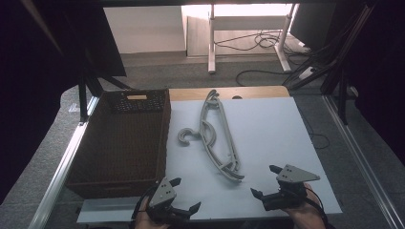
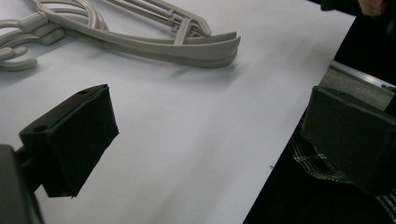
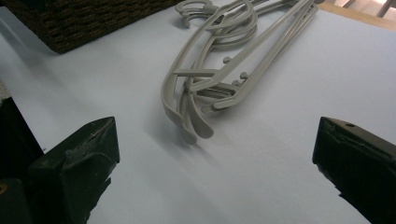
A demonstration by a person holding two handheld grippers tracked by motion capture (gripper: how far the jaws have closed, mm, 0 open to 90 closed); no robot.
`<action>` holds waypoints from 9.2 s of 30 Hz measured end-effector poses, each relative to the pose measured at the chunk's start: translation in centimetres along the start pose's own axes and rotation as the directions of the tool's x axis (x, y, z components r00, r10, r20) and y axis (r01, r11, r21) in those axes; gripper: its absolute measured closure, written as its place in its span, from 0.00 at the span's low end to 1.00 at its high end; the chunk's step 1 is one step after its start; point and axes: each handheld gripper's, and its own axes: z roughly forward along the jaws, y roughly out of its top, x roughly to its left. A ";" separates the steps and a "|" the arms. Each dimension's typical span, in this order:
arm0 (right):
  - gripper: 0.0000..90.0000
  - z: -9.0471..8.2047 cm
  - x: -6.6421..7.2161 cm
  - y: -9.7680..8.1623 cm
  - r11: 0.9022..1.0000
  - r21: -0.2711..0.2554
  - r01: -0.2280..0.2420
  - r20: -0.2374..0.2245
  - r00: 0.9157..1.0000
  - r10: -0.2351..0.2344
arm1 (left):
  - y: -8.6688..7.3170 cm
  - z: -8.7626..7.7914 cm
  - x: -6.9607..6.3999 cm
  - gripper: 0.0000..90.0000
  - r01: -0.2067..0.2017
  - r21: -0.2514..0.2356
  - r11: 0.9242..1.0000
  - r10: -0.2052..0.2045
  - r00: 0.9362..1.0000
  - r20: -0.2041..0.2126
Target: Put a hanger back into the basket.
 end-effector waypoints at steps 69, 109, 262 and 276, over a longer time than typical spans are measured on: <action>0.18 6.2 -0.5 6.3 0.986 0.169 -0.006 0.035 0.999 0.000 | -0.5 -0.5 -0.7 0.03 -0.073 0.029 0.997 0.074 0.997 -0.039; 0.77 19.7 3.2 12.6 0.836 0.532 -0.132 0.139 0.988 0.067 | -0.5 -0.5 -0.8 0.03 -0.083 0.026 0.996 0.084 0.996 -0.040; 0.92 6.4 5.5 11.3 0.965 0.072 -0.252 -0.380 0.888 0.260 | 8.6 0.9 7.8 0.81 0.478 -0.229 0.848 -0.361 0.838 0.410; 0.92 6.4 5.9 11.2 0.965 0.056 -0.256 -0.293 0.920 0.261 | 10.0 1.0 6.4 0.72 0.395 -0.211 0.894 -0.343 0.907 0.244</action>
